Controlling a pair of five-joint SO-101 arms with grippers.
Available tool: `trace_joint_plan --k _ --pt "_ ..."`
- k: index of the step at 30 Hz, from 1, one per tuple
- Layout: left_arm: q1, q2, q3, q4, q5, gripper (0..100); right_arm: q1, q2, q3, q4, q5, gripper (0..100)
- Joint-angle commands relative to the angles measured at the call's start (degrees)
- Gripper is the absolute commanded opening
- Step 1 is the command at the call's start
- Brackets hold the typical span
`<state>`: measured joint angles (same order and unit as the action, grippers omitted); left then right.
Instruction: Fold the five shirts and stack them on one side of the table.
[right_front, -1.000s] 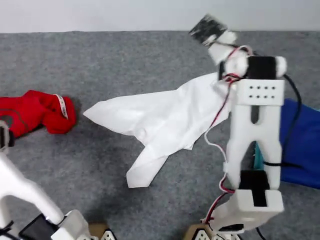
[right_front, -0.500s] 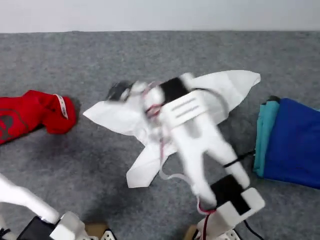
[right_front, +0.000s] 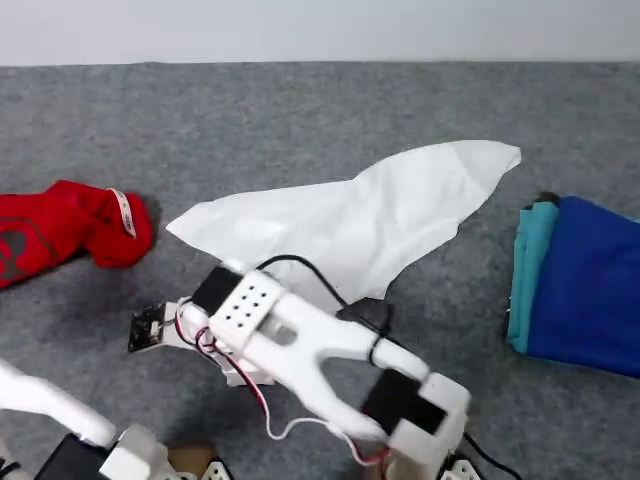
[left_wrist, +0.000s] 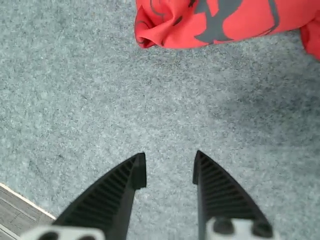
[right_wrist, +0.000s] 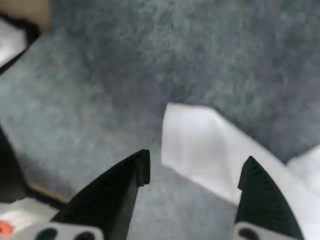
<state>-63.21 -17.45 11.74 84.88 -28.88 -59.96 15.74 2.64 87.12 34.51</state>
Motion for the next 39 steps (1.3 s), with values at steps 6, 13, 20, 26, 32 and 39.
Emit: trace_joint_plan --k 6,13,20,26,32,39 --pt "-1.49 -1.32 -0.22 -1.05 -0.62 16 3.74 13.85 -8.18 -2.68 -0.26 28.9" --pt "-1.58 -1.32 -0.22 -1.05 -0.70 16 8.57 18.95 -13.71 1.10 -0.26 17.3" --pt "-1.14 -1.67 -0.22 -1.05 -0.70 16 11.03 14.29 -20.31 7.34 -0.70 1.0" --pt "1.76 -1.85 -0.92 0.70 -0.70 16 15.78 5.67 -26.29 14.90 -0.70 1.0" --pt "11.69 -1.85 -4.79 4.92 2.02 16 24.04 -6.81 -27.08 15.78 -0.70 1.0" --pt "29.71 -1.14 -2.24 2.37 5.01 16 34.86 -15.96 -24.70 15.87 -0.70 1.0"
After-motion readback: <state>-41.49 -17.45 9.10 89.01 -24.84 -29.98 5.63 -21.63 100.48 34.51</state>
